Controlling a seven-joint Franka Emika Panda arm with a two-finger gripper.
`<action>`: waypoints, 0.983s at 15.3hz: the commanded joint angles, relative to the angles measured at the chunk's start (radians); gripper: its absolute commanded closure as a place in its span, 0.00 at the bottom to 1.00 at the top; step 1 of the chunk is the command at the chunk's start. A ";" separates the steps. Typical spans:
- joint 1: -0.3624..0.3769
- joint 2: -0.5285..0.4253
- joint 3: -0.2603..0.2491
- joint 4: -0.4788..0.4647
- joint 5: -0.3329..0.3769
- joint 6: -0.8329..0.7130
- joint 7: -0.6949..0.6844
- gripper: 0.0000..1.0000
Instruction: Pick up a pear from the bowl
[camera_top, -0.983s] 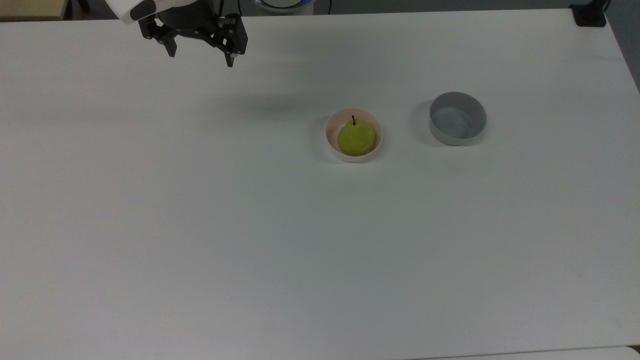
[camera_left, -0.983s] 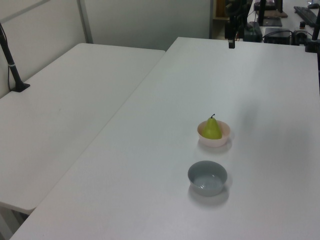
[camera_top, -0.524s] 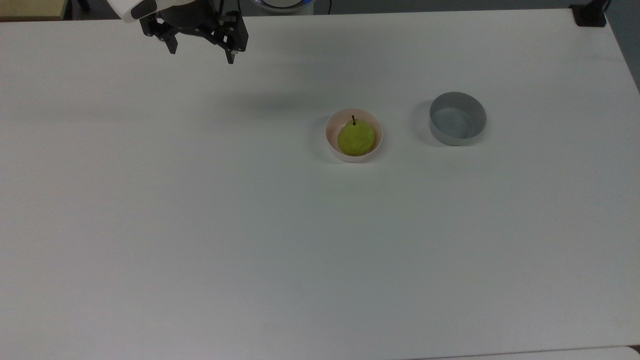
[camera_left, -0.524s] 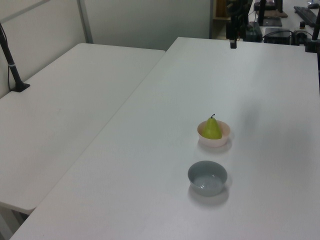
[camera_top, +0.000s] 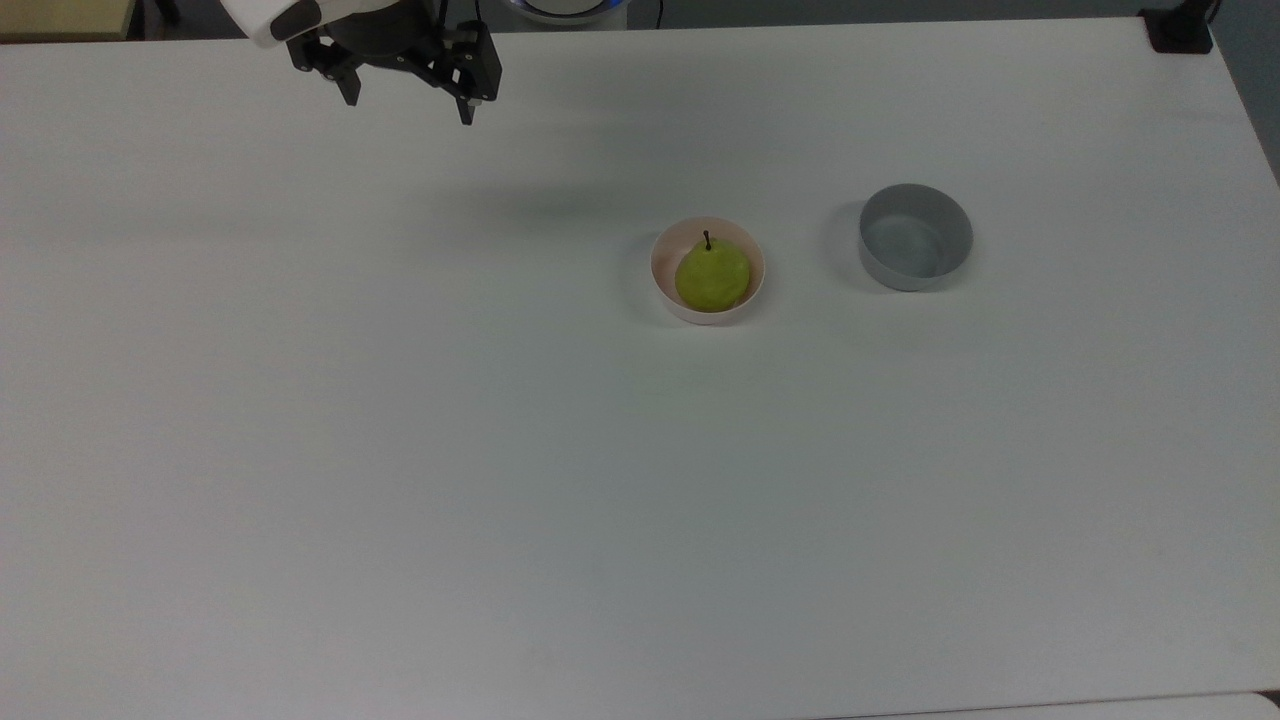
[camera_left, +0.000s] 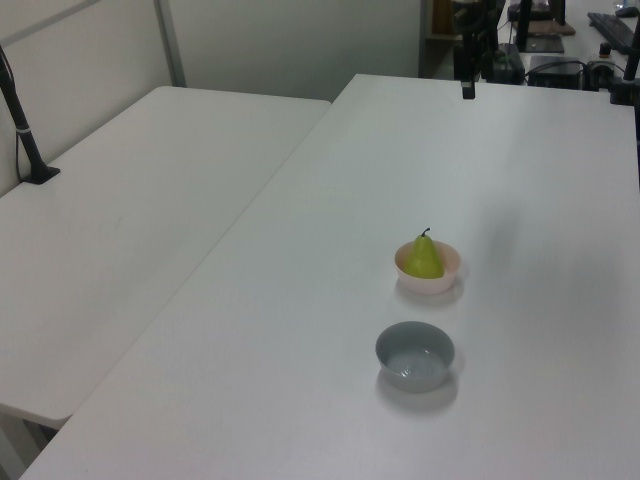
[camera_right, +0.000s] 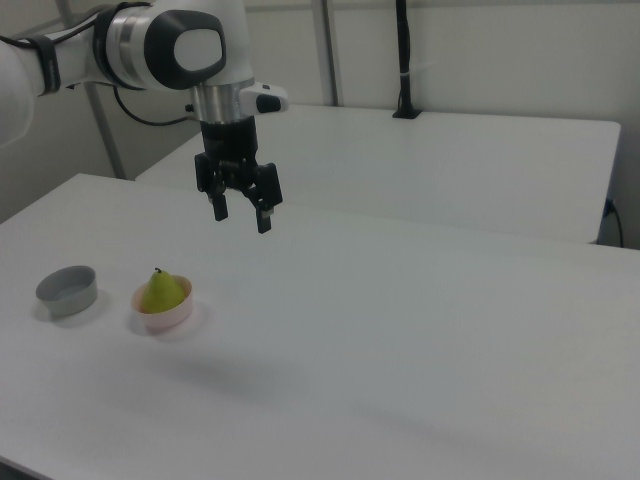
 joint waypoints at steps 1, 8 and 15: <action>0.013 -0.017 0.011 -0.015 0.007 -0.014 -0.008 0.00; 0.166 -0.023 0.017 -0.007 0.115 -0.006 -0.003 0.00; 0.323 0.050 0.017 -0.012 0.133 0.115 0.040 0.00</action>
